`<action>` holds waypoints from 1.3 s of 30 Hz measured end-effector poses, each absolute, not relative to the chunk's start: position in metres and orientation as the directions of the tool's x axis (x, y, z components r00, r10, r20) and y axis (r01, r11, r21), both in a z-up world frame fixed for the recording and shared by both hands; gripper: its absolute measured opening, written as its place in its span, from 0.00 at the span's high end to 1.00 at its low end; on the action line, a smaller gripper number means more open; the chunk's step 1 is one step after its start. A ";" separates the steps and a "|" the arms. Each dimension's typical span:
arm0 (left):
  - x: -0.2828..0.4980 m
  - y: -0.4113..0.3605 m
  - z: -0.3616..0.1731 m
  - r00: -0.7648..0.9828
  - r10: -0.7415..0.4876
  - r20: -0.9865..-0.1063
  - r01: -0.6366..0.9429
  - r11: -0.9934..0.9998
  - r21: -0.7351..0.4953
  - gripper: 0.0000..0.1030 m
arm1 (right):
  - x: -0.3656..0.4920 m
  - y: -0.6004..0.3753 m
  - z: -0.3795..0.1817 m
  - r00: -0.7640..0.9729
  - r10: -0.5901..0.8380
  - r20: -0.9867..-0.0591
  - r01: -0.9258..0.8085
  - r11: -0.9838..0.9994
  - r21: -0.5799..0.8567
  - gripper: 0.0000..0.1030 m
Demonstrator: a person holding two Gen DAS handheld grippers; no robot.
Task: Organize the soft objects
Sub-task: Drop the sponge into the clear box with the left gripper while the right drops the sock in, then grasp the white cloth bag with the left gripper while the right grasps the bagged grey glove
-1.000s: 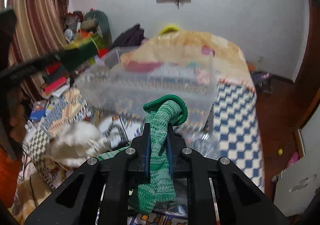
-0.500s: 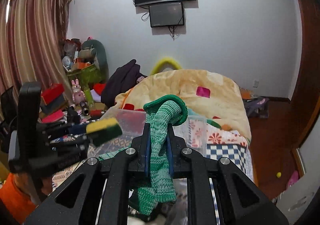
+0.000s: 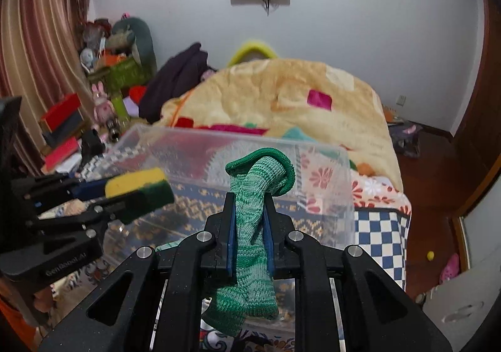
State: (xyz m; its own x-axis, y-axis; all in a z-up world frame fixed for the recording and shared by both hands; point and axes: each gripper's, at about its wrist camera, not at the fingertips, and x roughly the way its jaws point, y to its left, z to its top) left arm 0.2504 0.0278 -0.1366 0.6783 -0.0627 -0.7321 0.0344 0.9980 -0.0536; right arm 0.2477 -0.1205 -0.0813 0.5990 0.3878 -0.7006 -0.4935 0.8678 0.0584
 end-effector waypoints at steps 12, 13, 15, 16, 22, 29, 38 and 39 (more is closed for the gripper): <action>0.238 0.020 -0.125 0.714 -0.032 -0.699 0.044 0.999 -0.001 0.53 | 0.235 -0.130 -0.063 0.611 0.412 -0.676 -0.510 0.858 0.062 0.50; 0.235 0.020 -0.122 0.720 -0.035 -0.693 0.045 0.999 -0.004 0.53 | 0.232 -0.131 -0.059 0.616 0.416 -0.669 -0.512 0.857 0.062 0.50; 0.228 0.022 -0.113 0.730 -0.048 -0.681 0.046 0.999 -0.021 0.47 | 0.224 -0.137 -0.050 0.637 0.422 -0.645 -0.513 0.857 0.054 0.46; 0.225 0.023 -0.109 0.737 -0.053 -0.674 0.047 0.999 -0.028 0.46 | 0.220 -0.140 -0.046 0.649 0.423 -0.633 -0.511 0.858 0.050 0.43; 0.193 0.028 -0.079 0.795 -0.075 -0.603 0.061 0.997 -0.044 0.42 | 0.195 -0.159 -0.023 0.706 0.442 -0.554 -0.504 0.863 0.045 0.23; 0.149 0.026 -0.064 0.831 -0.094 -0.548 0.094 0.995 -0.029 0.33 | 0.165 -0.177 -0.020 0.745 0.418 -0.520 -0.490 0.872 -0.003 0.19; 0.119 0.017 -0.091 0.781 -0.147 -0.607 0.137 0.989 -0.063 0.30 | 0.145 -0.195 -0.061 0.727 0.342 -0.595 -0.454 0.890 -0.042 0.18; 0.116 0.015 -0.096 0.776 -0.143 -0.614 0.136 0.989 -0.057 0.30 | 0.143 -0.198 -0.066 0.717 0.337 -0.610 -0.453 0.891 -0.040 0.18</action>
